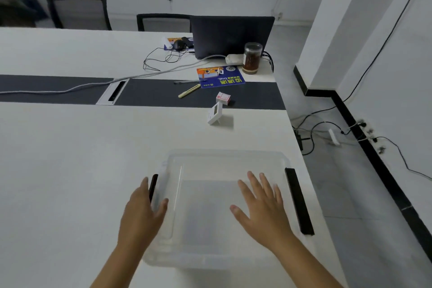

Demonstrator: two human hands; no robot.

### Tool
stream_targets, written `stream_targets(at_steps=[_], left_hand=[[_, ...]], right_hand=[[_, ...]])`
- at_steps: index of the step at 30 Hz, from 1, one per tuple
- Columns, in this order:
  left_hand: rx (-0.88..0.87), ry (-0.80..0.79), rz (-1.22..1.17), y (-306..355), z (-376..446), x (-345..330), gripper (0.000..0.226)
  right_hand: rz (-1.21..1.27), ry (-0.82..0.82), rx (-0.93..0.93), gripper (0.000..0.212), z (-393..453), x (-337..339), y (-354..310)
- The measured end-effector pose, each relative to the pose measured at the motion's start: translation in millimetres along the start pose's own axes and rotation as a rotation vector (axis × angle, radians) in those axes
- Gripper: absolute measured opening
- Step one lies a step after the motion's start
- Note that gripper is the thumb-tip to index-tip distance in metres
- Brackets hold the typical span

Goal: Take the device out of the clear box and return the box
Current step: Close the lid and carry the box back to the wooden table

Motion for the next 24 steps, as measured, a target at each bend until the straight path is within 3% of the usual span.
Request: stream_targets(at_steps=[2,3,5,7,9,13,17,22,24], left_hand=[[0.093,-0.107,-0.119,-15.5,-8.9,-10.5,0.06],[0.132,-0.14,-0.216,-21.1,-13.2,-15.9,0.047],[0.245,-0.149,-0.43,-30.7,-19.2,-21.3,0.03],[0.346,-0.087,-0.525,-43.9,-18.4,-24.5,0.059],[0.339,0.008,-0.503,-43.1,-17.7,-13.5,0.065],[0.214,-0.021,-0.37,-23.2,-13.0,-11.1,0.034],[0.146,0.056,-0.181,-17.4,-11.8,-5.0,0.032],[0.095,0.119,-0.144,-14.8,-13.7,1.0,0.031],[0.087,0.134,-0.156,-15.7,-16.6,1.9,0.028]], right_hand=[[-0.119,0.056,-0.013,0.086,1.9,-1.2,5.1],[-0.115,0.091,-0.03,0.082,2.4,3.2,5.6],[-0.091,0.09,0.01,0.103,5.0,0.9,3.2],[0.011,0.031,-0.021,0.121,0.5,-0.6,4.5],[-0.01,-0.004,-0.03,0.124,1.1,0.4,2.8],[-0.014,0.008,-0.022,0.124,0.5,-0.2,-1.1],[0.025,0.044,-0.026,0.121,1.8,1.7,-1.2],[-0.127,0.007,-0.119,0.068,1.5,-6.7,9.7],[-0.143,0.028,-0.113,0.06,-0.6,-7.9,9.4]])
Point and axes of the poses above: each hand's wrist, its own z-axis towards the middle knuckle, its own x-axis out of the back of the hand, y = z × x, the point moved 10 cm from there along z, towards the middle knuckle, and after that the axes turned 8 degrees about z, right-handed, at the moved point
